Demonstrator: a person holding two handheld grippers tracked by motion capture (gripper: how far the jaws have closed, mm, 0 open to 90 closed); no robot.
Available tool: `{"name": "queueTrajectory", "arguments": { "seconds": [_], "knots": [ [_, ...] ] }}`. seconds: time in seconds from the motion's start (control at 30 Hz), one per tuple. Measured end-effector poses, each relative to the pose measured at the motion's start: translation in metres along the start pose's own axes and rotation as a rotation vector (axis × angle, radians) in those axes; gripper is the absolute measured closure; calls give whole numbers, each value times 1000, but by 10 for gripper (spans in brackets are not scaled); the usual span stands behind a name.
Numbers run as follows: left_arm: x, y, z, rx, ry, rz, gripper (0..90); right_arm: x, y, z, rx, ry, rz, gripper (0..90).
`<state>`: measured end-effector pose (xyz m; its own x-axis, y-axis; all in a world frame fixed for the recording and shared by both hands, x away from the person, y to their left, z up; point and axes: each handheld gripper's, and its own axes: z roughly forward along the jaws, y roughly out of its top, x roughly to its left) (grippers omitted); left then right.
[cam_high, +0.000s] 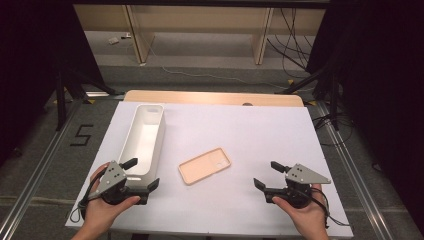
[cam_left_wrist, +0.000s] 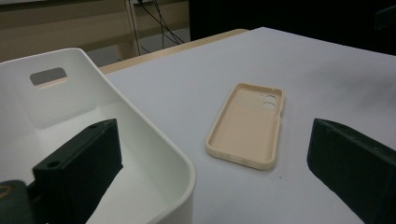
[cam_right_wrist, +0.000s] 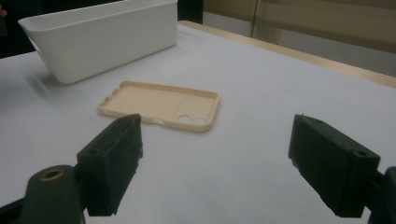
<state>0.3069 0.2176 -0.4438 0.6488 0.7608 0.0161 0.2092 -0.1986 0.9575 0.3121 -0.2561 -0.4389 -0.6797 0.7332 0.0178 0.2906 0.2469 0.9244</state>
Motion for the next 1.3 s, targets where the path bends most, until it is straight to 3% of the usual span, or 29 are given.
{"name": "queueTrajectory", "arguments": {
  "seconds": [0.03,0.07,0.2,0.23,0.37,0.43,0.7,0.73,1.03,1.13,1.2,1.23,1.27,1.3],
  "knots": [
    [-1,0,1,1,-2,-1,25,0,-1,1,-14,7,7,193],
    [-1,0,1,1,-2,-1,26,-2,0,0,-8,-9,-18,195],
    [-1,0,1,2,-3,-4,26,0,0,1,7,5,10,203],
    [-1,0,1,2,-3,-3,26,-1,0,1,-1,2,-11,207],
    [0,0,1,0,-10,0,26,0,0,-2,32,3,-7,212],
    [0,0,1,-1,-12,3,28,0,1,0,3,-8,-20,212],
    [1,0,-2,-18,-16,5,29,5,2,0,17,-3,-14,212],
    [0,0,-2,-6,-9,1,29,4,2,1,5,-11,-31,212],
    [0,0,-2,-6,-10,-2,31,5,1,0,17,-2,-5,217],
    [0,-1,-1,-5,-13,0,34,5,2,1,10,13,-19,295],
    [0,0,-1,-5,-13,1,36,8,4,2,18,29,-29,406],
    [0,0,-1,-4,-13,4,37,8,5,4,-4,28,-50,461],
    [0,0,-1,-3,-13,2,37,11,7,4,17,49,-28,523],
    [0,0,-1,-3,-14,3,38,12,9,6,11,48,-56,574]
  ]
}}
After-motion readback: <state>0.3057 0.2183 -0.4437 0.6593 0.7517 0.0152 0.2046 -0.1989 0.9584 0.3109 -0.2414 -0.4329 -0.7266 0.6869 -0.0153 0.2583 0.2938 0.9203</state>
